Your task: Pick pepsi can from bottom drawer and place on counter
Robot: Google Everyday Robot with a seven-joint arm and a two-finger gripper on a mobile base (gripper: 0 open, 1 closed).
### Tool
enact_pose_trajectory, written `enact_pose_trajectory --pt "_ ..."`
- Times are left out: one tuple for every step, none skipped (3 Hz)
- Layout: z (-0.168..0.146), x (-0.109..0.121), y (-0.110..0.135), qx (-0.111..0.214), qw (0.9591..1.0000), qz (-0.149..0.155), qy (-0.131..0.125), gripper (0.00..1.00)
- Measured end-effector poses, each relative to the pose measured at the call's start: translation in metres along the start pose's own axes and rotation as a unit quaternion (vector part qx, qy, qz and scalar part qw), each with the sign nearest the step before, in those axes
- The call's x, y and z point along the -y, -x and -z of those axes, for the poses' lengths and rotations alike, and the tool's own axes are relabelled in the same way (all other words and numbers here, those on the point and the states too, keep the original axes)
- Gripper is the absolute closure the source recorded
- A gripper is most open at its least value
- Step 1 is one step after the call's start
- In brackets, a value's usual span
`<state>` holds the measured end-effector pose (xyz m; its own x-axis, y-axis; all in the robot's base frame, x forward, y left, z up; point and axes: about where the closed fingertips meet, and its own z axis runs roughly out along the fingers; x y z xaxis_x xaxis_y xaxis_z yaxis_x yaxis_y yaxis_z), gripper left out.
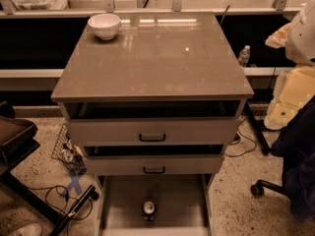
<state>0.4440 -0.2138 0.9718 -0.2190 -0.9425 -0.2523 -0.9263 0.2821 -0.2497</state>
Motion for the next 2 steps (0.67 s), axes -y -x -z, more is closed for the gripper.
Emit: enact_pose_trajectory --pt "-0.046 -0.003 -0.01 0.047 0.9983 -0.022 0.029 0.0" --pt "-0.109 -0.014 -0.028 0.136 0.9875 -0.063 0.048 0.0"
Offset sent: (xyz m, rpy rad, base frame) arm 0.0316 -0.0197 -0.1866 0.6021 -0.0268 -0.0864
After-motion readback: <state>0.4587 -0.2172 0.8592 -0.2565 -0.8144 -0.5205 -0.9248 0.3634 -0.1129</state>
